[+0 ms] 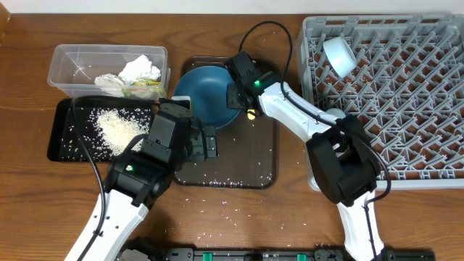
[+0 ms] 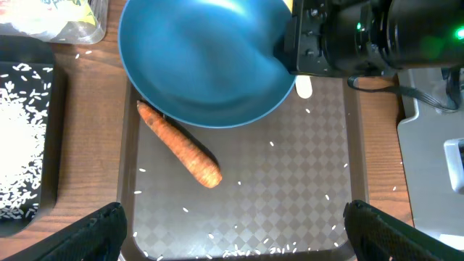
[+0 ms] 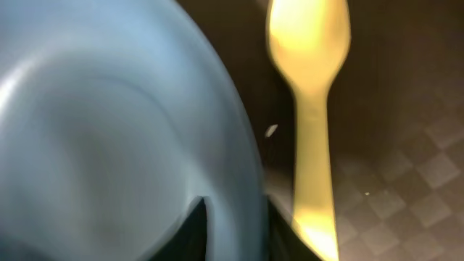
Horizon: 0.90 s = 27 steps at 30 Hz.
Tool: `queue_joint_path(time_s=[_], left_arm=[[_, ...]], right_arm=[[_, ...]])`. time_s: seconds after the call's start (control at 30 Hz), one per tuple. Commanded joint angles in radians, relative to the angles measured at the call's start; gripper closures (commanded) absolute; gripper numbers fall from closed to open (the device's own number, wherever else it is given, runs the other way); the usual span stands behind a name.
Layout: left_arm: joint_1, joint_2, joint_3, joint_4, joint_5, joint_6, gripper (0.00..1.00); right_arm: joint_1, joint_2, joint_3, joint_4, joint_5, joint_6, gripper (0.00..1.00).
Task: Sort waste into correct bins and load items into the dishwasher rack
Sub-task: 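Reach the right gripper to the blue plate and grasp its rim, then lift the blue plate and stand it upright at the rack's back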
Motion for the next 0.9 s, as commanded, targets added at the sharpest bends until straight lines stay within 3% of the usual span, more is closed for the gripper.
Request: queue_joint_path(time_s=[0.0,0.3,0.47,0.73,0.87], left_arm=[[0.005,0.001,-0.001,-0.003,-0.008,-0.005,0.03],[0.005,0.001,-0.001,-0.003,-0.008,-0.005,0.03],[0.005,0.001,-0.001,-0.003,-0.008,-0.005,0.03],[0.005,0.001,-0.001,-0.003,-0.008,-0.005,0.03],[0.005,0.001,-0.001,-0.003,-0.008,-0.005,0.03]], right_arm=[[0.007,0.020,0.000,-0.007,0.014,0.006,0.98],[-0.043,-0.013,0.021,0.016,0.014,-0.027,0.99],[-0.127,-0.122,0.066,-0.026,0.067,-0.087,0.99],[-0.309,-0.401,0.074,-0.039,0.394,-0.209,0.99],[-0.385,-0.464,0.074,0.032,0.612,-0.373,0.99]])
